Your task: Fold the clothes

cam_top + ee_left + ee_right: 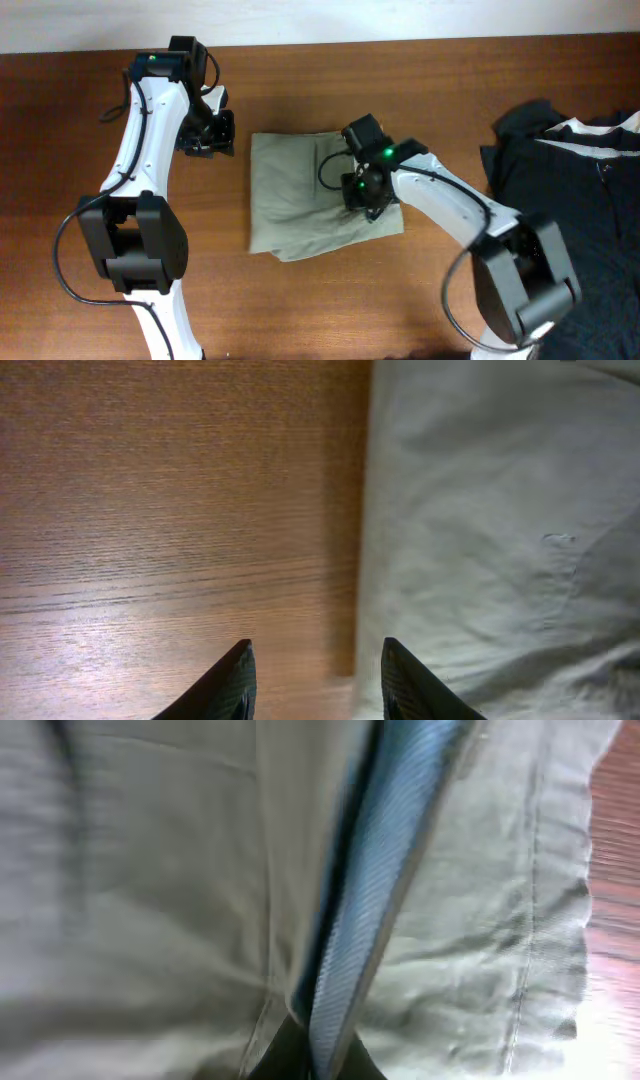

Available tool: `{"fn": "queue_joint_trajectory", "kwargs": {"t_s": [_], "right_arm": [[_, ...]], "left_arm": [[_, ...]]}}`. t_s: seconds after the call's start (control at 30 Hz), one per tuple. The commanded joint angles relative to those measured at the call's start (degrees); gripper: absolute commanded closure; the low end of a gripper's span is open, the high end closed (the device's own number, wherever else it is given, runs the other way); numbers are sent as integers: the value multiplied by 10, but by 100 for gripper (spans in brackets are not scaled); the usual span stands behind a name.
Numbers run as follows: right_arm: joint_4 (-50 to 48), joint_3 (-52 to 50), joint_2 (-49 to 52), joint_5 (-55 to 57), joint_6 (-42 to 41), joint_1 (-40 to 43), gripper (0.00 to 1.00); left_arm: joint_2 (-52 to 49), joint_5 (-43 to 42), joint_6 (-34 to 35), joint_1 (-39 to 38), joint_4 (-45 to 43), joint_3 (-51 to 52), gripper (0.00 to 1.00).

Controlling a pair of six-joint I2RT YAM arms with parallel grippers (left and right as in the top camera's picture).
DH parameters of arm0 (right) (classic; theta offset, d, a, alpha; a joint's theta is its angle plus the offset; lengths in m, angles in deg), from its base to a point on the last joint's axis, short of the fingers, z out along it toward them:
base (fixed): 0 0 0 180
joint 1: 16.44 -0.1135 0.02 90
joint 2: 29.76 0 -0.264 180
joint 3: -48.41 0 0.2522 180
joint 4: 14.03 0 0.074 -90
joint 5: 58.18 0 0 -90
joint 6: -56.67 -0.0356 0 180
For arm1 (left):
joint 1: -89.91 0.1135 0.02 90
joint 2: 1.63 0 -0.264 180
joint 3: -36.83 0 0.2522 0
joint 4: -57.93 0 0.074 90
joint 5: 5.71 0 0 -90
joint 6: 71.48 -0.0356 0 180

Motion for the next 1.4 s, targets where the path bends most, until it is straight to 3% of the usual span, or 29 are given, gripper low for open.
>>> {"fn": "queue_joint_trajectory", "kwargs": {"t_s": [0.0, 0.13, 0.3, 0.43, 0.53, 0.8, 0.83, 0.87, 0.9, 0.97, 1.1, 1.13, 1.17, 1.2, 1.27, 1.3, 1.37], "right_arm": [[-2, -10, 51, 90, -10, 13, 96], [54, 5, 46, 80, -55, 70, 96], [88, 48, -26, -78, 100, 105, 96], [156, 116, -82, -55, 104, 105, 96], [169, 139, -94, 21, 104, 115, 96], [103, 109, 18, 80, 104, 204, 96], [89, 109, 37, 79, 104, 217, 91], [82, 109, 52, 79, 102, 228, 56], [83, 109, 58, 79, 102, 239, 45], [104, 117, 47, 74, 102, 259, 42], [172, 141, -12, 16, 103, 285, 43], [187, 141, -24, -26, 115, 285, 47], [209, 141, -30, -100, 150, 280, 60], [228, 139, -29, -129, 165, 269, 66], [222, 113, -23, -113, 163, 251, 70], [207, 91, -20, -97, 150, 247, 78], [153, 13, -4, -40, 76, 252, 92]], "left_arm": [[19, 4, -12, 0, -1, -8, 60], [19, 4, -12, 0, -1, -8, 60], [19, 4, -17, 0, -3, -8, 59], [19, 4, -22, 0, -3, -8, 59], [19, 4, -22, 0, -3, -8, 59], [19, 4, -22, 0, -3, -8, 59], [19, 4, -22, 0, -3, -8, 59], [19, 4, -22, 0, -3, -8, 59], [19, 4, -22, 0, -1, -8, 59], [19, 4, -22, 0, 1, -8, 59], [19, 4, -22, 0, -2, -8, 59], [19, 3, -22, 0, -2, -8, 58], [19, 1, -22, -1, -2, -8, 55], [19, -9, -23, -2, -4, -8, 55], [18, -45, -53, -7, -10, -8, 56], [18, -70, -69, -11, -14, -7, 57], [18, -110, -100, -27, -25, 2, 71]]}}
